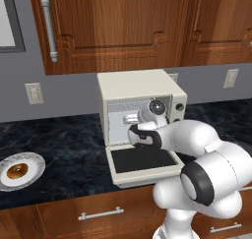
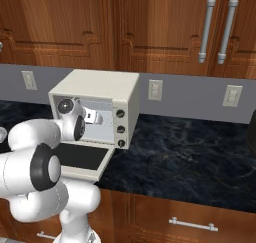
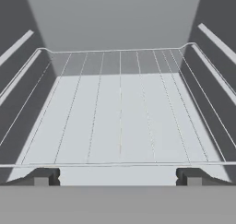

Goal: Pick up the bagel from the plate, place it on the toaster oven rack, close the door, and set the timer.

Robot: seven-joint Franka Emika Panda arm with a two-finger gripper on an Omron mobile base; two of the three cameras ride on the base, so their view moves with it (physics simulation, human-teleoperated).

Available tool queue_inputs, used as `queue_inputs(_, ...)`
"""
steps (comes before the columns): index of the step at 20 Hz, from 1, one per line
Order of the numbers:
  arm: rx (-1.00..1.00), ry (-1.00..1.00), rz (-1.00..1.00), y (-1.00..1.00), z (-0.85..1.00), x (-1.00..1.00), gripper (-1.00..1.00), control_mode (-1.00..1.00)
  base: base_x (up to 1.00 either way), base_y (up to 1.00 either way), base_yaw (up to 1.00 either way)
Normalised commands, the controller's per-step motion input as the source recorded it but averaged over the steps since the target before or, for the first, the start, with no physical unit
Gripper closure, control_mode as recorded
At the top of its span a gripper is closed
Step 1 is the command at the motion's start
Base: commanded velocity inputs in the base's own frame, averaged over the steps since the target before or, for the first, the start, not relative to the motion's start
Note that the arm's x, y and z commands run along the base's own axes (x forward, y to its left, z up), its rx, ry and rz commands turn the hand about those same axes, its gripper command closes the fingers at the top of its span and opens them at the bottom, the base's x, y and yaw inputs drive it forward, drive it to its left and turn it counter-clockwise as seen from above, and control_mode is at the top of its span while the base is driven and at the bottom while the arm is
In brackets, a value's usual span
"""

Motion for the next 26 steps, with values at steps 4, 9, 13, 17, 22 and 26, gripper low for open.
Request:
queue_inputs(4, 0.0, 0.0, 0.0, 0.03, -0.13, 0.21, -1.0, -1.0, 0.0, 0.0, 0.0)
queue_inputs(9, 0.0, 0.0, 0.0, 0.01, -0.14, 0.22, -1.0, -1.0, 0.0, 0.0, 0.0)
queue_inputs(13, 0.0, 0.0, 0.0, 0.01, -0.14, 0.23, -1.0, -1.0, 0.0, 0.0, 0.0)
queue_inputs(17, 0.0, 0.0, 0.0, 0.0, -0.17, 0.23, -1.0, -1.0, 0.0, 0.0, 0.0)
queue_inputs(22, 0.0, 0.0, 0.0, 0.0, -0.18, 0.2, -1.0, -1.0, 0.0, 0.0, 0.0)
queue_inputs(26, -0.01, 0.0, 0.0, 0.01, -0.36, 0.08, -1.0, -1.0, 0.0, 0.0, 0.0)
